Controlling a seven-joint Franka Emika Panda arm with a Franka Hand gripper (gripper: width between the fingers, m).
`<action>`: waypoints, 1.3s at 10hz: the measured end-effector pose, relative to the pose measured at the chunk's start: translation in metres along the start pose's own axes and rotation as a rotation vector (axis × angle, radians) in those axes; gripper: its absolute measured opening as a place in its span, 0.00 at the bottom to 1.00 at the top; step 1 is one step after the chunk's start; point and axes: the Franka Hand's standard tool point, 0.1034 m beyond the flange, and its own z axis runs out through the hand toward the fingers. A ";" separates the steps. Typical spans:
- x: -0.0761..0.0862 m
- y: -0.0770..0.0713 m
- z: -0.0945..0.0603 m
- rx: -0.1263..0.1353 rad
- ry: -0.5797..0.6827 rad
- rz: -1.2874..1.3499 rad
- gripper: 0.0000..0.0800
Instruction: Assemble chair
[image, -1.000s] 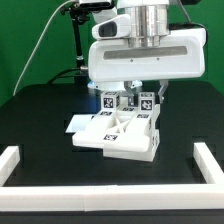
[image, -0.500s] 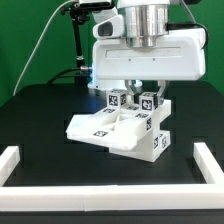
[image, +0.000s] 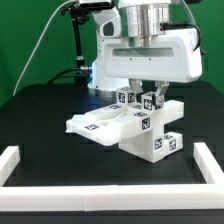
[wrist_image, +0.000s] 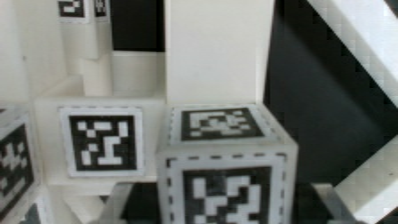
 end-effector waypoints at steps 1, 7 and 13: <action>0.000 0.000 0.000 0.000 0.000 0.000 0.36; -0.005 -0.012 0.001 0.012 -0.019 0.431 0.36; -0.012 -0.013 0.003 0.014 -0.050 0.700 0.36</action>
Offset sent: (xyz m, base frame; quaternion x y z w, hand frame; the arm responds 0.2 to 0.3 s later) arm 0.0000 0.0000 0.0000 0.0000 0.0000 0.0000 1.0000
